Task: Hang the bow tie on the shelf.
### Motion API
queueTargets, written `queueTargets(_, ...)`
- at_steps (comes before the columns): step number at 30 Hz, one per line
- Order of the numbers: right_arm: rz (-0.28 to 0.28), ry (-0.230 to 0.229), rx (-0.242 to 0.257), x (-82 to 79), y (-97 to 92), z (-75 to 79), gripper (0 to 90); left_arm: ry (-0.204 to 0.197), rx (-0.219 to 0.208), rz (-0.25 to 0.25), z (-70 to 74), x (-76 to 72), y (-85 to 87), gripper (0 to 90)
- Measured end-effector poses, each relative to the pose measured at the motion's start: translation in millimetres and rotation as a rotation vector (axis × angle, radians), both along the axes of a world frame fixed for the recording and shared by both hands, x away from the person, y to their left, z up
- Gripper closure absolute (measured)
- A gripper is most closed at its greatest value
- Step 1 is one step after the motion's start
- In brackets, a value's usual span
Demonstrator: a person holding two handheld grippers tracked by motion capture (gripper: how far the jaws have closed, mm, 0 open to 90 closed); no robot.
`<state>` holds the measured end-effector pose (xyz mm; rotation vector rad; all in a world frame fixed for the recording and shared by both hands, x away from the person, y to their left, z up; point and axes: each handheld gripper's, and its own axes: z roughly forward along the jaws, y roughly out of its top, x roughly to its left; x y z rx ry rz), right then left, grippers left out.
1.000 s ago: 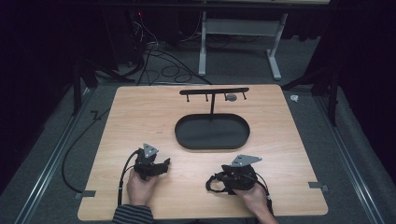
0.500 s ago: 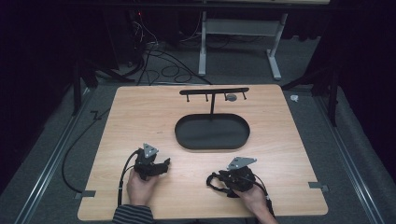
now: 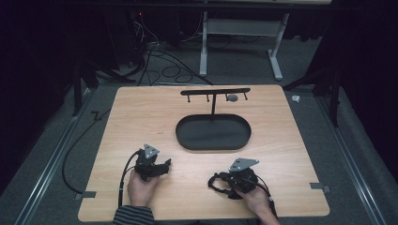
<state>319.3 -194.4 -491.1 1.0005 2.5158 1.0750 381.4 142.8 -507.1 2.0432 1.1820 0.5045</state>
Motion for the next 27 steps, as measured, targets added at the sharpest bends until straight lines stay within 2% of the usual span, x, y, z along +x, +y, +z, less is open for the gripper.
queueTargets(15,-0.037,-0.059,0.055,2.2,-16.9,28.5,89.9,0.000,0.000,0.000,0.0,0.0,0.0,27.5)
queueTargets(27,-0.046,-0.092,0.070,5.2,-24.2,45.2,89.9,0.000,0.000,0.000,0.0,0.0,0.0,27.5)
